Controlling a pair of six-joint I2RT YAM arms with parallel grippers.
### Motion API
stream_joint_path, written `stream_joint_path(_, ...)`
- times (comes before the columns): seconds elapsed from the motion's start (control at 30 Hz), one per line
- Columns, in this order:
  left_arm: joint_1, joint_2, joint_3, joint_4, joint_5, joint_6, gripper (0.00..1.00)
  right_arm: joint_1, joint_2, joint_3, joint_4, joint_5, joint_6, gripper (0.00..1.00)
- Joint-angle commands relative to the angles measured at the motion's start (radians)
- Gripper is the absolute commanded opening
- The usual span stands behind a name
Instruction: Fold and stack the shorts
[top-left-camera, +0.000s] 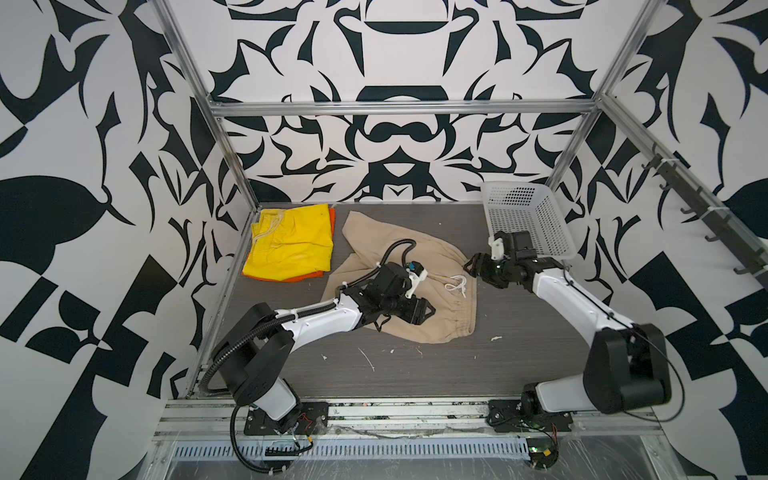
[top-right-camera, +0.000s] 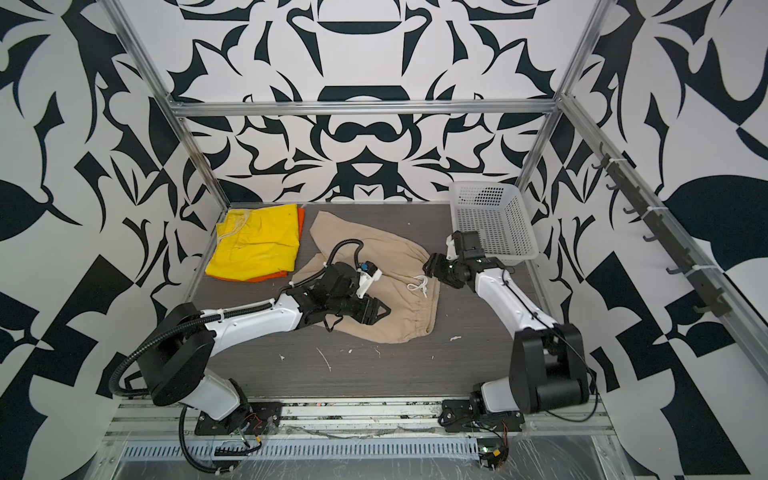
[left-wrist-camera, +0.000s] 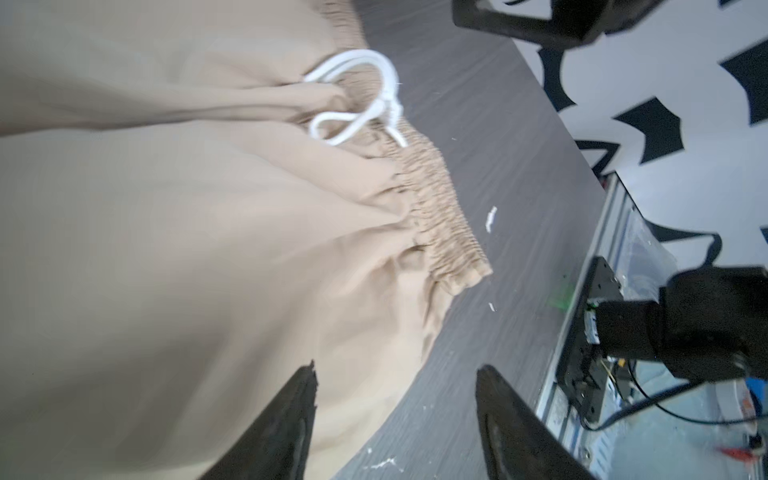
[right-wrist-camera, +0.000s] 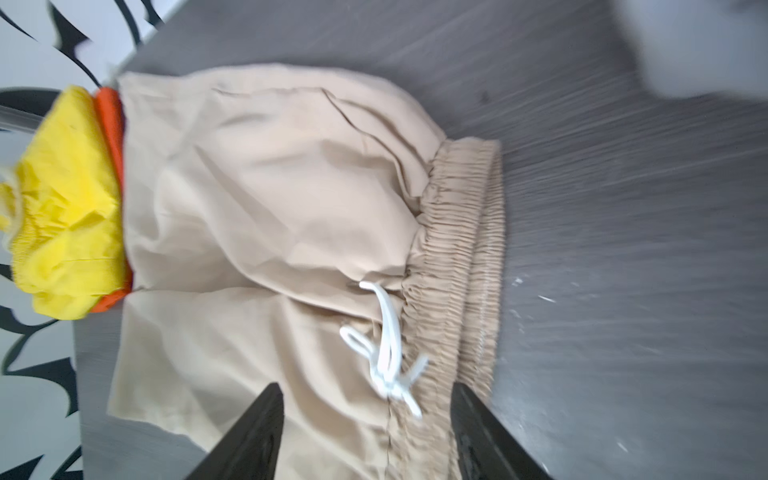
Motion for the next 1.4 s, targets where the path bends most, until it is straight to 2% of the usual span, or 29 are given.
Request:
stream_joint_path(0.0,-0.037,0.04,0.041,0.016,0.034,0.111,0.65,-0.048,-0.133,-0.098,-0.09,-0.077,0.025,0.68)
stream_joint_path(0.13,-0.036,0.069,0.032,0.071,0.026,0.058,0.65,-0.051,-0.256,-0.275,-0.1,-0.16,0.123,0.69)
stream_joint_path(0.3,-0.036,0.079,0.034,0.075,0.001,0.028,0.66,-0.027,-0.293,-0.436,0.0,-0.251,0.227,0.7)
stream_joint_path(0.43,-0.028,0.064,0.014,0.074,-0.046,-0.008,0.67,-0.011,-0.256,-0.481,0.094,-0.278,0.268,0.7)
stream_joint_path(0.67,0.012,0.018,-0.052,0.136,-0.056,-0.084,0.67,0.047,-0.104,-0.495,0.256,-0.291,0.311,0.69)
stream_joint_path(0.77,0.03,0.009,-0.063,0.137,-0.061,-0.122,0.67,0.077,-0.073,-0.501,0.315,-0.268,0.337,0.6)
stream_joint_path(0.87,0.055,-0.014,-0.076,0.132,-0.063,-0.168,0.67,0.079,-0.066,-0.487,0.335,-0.252,0.341,0.35)
stream_joint_path(0.97,0.088,-0.064,-0.082,0.061,-0.109,-0.21,0.68,0.072,-0.127,-0.41,0.273,-0.224,0.311,0.19)
stream_joint_path(1.1,0.132,-0.169,-0.117,-0.012,-0.163,-0.228,0.7,0.044,-0.23,-0.219,0.103,-0.171,0.231,0.11)
stream_joint_path(1.2,0.161,-0.236,-0.132,-0.1,-0.232,-0.26,0.7,-0.008,-0.258,-0.09,-0.037,-0.162,0.168,0.09)
stream_joint_path(1.37,0.208,-0.301,-0.154,-0.24,-0.293,-0.368,0.72,-0.038,-0.283,0.001,-0.148,-0.154,0.109,0.08)
